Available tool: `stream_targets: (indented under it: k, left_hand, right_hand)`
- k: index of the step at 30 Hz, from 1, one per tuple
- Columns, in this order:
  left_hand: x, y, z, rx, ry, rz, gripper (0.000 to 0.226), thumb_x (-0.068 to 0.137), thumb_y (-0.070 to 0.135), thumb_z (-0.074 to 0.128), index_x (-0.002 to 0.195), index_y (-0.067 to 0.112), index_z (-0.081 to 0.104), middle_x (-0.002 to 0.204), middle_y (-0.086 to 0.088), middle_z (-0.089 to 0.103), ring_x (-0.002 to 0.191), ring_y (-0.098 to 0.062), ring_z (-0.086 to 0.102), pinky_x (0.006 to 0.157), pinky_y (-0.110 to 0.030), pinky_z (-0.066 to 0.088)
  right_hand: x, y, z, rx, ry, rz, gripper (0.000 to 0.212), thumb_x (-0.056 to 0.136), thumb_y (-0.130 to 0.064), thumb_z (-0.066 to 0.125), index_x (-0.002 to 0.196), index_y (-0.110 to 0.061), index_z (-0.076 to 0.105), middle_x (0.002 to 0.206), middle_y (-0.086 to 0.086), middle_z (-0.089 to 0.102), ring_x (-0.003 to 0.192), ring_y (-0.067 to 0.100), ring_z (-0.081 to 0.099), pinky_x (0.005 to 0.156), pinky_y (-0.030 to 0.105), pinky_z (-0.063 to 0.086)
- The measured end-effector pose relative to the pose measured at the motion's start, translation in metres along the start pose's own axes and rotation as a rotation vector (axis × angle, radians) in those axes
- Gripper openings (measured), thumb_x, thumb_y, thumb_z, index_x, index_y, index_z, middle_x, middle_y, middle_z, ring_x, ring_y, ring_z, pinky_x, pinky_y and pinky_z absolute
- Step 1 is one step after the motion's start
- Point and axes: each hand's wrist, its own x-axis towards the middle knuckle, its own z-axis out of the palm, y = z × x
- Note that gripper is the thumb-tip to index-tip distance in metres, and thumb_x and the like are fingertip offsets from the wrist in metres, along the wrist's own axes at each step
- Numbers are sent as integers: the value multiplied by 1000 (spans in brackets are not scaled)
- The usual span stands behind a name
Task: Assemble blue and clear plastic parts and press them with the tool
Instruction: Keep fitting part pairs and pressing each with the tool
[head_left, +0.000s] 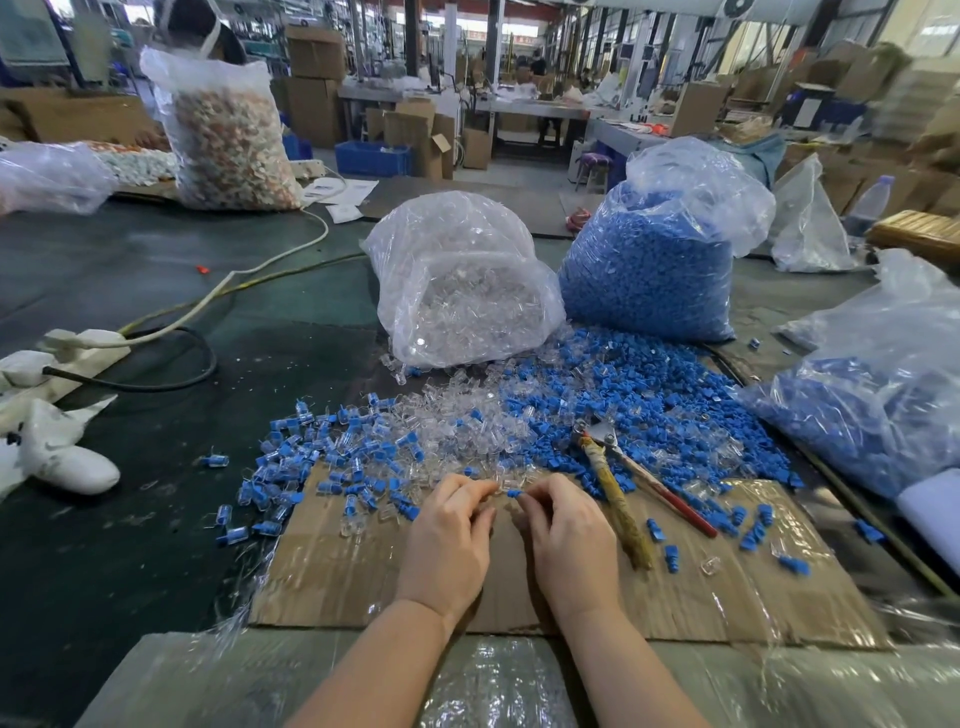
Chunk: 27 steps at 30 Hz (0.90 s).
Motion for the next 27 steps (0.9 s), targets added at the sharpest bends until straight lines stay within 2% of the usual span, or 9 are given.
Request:
stream_targets:
  k: [4, 8, 10, 15, 18, 22, 24, 27]
  left_hand:
    - [0, 0, 0, -15, 4, 18, 36, 89, 4, 57, 123, 17, 59, 100, 10, 53, 86, -2, 54, 85, -15, 45]
    - [0, -1, 2, 34, -25, -7, 37, 91, 10, 54, 128, 16, 54, 99, 10, 50, 89, -3, 52, 88, -15, 43]
    - [1, -2, 3, 56, -27, -26, 30, 92, 13, 54, 121, 14, 59, 97, 10, 49, 92, -5, 51, 89, -16, 43]
    - [3, -1, 0, -5, 38, -71, 12, 89, 12, 59, 97, 16, 66, 86, 18, 51, 80, 6, 50, 75, 1, 35]
    - [4, -3, -3, -80, 68, -126, 13, 87, 11, 60, 95, 20, 65, 82, 24, 50, 79, 11, 49, 73, 3, 35]
    - [5, -6, -4, -188, 65, -207, 16, 87, 11, 61, 96, 24, 63, 85, 20, 58, 82, 8, 55, 71, 0, 41]
    - [6, -6, -4, -230, 66, -241, 16, 87, 10, 62, 95, 24, 62, 84, 20, 60, 79, 9, 56, 70, -1, 42]
    - [6, -5, -6, -271, 57, -250, 24, 85, 9, 63, 83, 32, 58, 80, 16, 62, 76, 12, 58, 66, -1, 43]
  right_hand:
    - [-1, 0, 0, -7, -5, 2, 10, 92, -25, 57, 84, -18, 57, 81, -9, 58, 80, 11, 53, 70, 24, 40]
    - [0, -1, -1, -1, 3, 2, 10, 91, -24, 57, 83, -18, 57, 79, -11, 56, 79, 10, 52, 68, 22, 37]
    - [0, -2, -1, 3, 1, 0, 11, 92, -24, 57, 83, -18, 56, 79, -11, 54, 79, 10, 51, 68, 22, 37]
    - [0, -2, -2, 12, -8, -6, 12, 92, -24, 56, 84, -16, 57, 80, -9, 57, 79, 12, 53, 70, 26, 41]
    - [-1, -4, -3, 27, -2, -56, 12, 90, -20, 59, 81, -14, 58, 76, -9, 55, 75, 12, 53, 66, 24, 39]
    - [-3, -7, -5, 42, 16, -144, 11, 86, -14, 64, 77, -13, 59, 74, -7, 58, 70, 10, 52, 64, 21, 39]
    - [-4, -8, -5, 43, 27, -176, 11, 84, -12, 66, 76, -13, 59, 72, -6, 59, 68, 12, 54, 62, 23, 42]
    - [-4, -9, -5, 32, 29, -207, 12, 83, -12, 67, 74, -13, 58, 71, -4, 60, 67, 15, 56, 61, 28, 46]
